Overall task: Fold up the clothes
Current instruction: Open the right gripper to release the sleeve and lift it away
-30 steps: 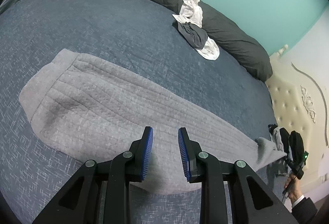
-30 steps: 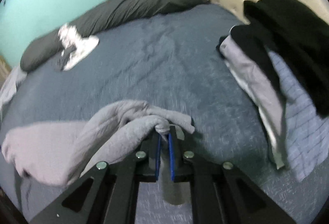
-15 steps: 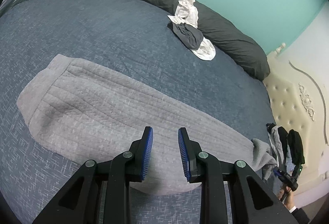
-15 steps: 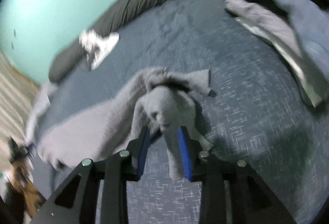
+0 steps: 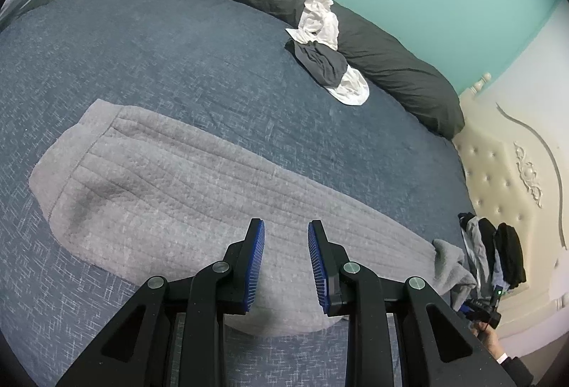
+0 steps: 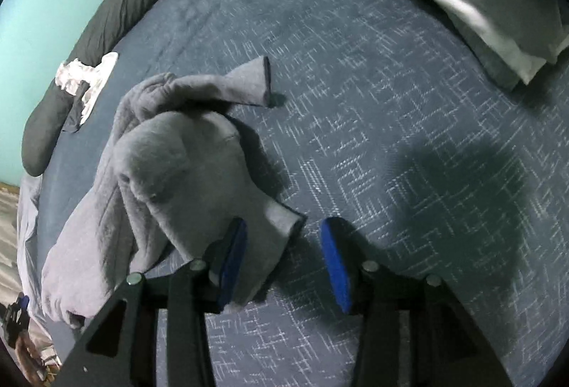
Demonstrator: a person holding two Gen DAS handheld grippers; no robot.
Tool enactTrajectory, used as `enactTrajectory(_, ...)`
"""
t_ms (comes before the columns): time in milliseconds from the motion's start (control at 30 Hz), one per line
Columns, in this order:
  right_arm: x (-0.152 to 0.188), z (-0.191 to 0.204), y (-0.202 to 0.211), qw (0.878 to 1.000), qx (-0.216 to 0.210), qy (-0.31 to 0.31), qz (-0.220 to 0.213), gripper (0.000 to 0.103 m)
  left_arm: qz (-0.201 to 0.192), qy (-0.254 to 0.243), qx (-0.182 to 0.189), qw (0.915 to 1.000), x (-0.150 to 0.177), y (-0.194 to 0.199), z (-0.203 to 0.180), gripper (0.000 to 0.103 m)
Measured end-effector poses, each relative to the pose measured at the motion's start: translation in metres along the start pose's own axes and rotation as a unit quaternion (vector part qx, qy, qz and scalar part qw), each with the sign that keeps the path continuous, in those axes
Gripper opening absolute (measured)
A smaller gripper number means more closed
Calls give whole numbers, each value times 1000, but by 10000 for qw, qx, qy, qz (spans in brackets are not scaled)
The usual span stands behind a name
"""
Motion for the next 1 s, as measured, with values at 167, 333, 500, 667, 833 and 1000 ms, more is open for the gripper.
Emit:
enactTrajectory(167,3,11,-1,9987,392,334,-34,7,33,20,-11,10000,2,-4,1,28)
enactTrajectory(333,4,26,10,9964,527,615,-256,3,63,-1,-11,10000,5,-7,0,28)
enactTrajectory(500,-26,20,46,9893,915,764,-841,2,34,-54,-55,10000,3,-6,0,28)
enactTrajectory(667,-60,-2,61,9834,1229,810,-1061,2,44,-93,-110,9999,5,-7,-3,28)
enactTrajectory(833,-84,-14,51,9768,1580,1018,-1030,2,78,-216,-210,9995,9,-11,-8,28)
enactTrajectory(1000,-98,-20,40,9735,1759,1062,-1009,2,102,-326,-292,9990,9,-15,-12,28)
Point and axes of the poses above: each gripper's, at about its wrist camera, not at the fingertips, and y roughly against the way its jaws point, z to its left, x to its underside, the point moved 8 cm from there along -y, roughly the way its jaws point, and after that the axes turned 10 degrees about -x, right-handed, at the moved point
